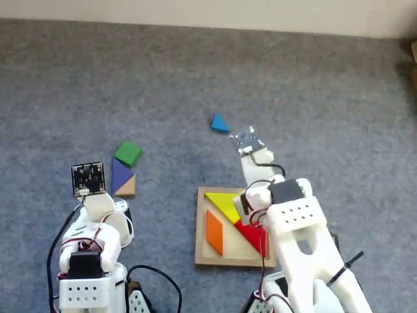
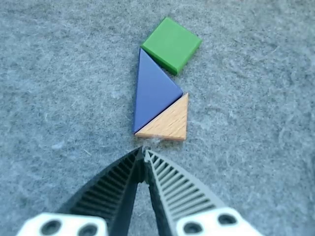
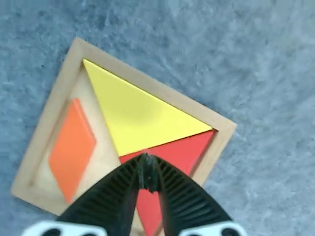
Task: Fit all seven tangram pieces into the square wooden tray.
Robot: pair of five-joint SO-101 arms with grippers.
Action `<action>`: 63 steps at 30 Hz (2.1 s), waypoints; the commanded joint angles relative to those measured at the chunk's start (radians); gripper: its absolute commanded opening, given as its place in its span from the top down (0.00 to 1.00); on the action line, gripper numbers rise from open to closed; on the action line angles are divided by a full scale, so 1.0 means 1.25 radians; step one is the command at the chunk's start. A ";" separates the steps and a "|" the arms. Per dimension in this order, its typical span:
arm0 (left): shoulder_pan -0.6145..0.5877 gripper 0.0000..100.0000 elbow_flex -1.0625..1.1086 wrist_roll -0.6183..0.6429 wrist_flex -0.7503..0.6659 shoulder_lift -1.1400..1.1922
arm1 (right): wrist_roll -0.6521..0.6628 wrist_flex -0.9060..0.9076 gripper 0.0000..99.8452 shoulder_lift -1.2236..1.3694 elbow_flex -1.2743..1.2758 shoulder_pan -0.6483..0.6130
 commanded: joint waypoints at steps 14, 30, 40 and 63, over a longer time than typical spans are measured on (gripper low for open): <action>-0.012 1.00 0.017 -0.005 0.001 -0.002 | 0.058 -0.228 0.99 0.164 0.105 0.164; -0.012 1.00 0.017 -0.005 0.001 -0.002 | 0.007 -0.063 0.99 -0.153 0.039 0.179; -0.012 1.00 0.017 -0.005 0.001 -0.002 | -0.077 -0.037 0.99 -0.284 0.142 0.177; -0.012 1.00 0.017 -0.005 0.001 -0.002 | -0.077 -0.258 0.82 -0.132 -0.031 0.139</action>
